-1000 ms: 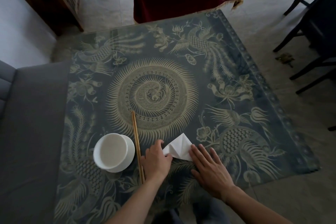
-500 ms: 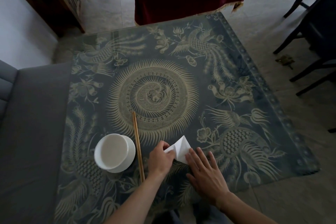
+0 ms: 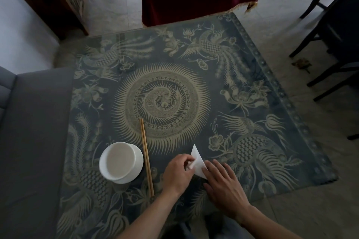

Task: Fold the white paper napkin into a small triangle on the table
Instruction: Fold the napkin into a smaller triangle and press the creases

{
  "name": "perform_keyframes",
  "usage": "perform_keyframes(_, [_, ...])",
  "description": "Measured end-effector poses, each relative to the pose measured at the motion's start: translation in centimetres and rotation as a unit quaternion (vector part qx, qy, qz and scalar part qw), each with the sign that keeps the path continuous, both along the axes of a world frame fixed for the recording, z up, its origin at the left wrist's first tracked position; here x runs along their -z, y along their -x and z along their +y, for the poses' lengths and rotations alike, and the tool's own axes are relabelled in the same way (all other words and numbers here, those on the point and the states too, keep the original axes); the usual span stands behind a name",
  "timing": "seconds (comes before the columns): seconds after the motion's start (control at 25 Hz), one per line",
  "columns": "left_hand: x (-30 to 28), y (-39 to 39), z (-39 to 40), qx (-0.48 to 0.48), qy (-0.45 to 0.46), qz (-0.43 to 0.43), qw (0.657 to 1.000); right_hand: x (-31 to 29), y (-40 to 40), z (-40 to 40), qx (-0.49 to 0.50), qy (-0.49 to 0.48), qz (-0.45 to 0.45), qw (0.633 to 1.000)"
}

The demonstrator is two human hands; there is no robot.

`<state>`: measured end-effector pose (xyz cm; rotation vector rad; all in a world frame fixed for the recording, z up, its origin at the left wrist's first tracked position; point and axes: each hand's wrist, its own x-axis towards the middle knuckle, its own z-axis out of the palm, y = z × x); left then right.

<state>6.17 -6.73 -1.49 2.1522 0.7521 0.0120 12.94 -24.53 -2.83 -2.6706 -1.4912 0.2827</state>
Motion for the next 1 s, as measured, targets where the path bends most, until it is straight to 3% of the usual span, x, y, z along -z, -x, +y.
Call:
perform_keyframes(0.32, [1.2, 1.4, -0.9, 0.145, -0.128, 0.024, 0.981, 0.7, -0.3, -1.9, -0.009, -0.054, 0.006, 0.998])
perform_keyframes(0.64, [1.5, 2.2, -1.3, 0.207, -0.197, 0.031, 0.958, 0.5, -1.2, -3.3, -0.053, -0.150, -0.004, 0.987])
perform_keyframes(0.8, [1.4, 2.2, -0.9, 0.247, -0.231, 0.042, 0.940, 0.0, -1.5, -1.5, -0.004, -0.091, 0.009, 0.996])
perform_keyframes(1.0, [1.0, 1.5, 0.2, 0.290, -0.248, 0.039, 0.923, -0.6, -1.0, 0.2, -0.013, -0.003, 0.003, 1.000])
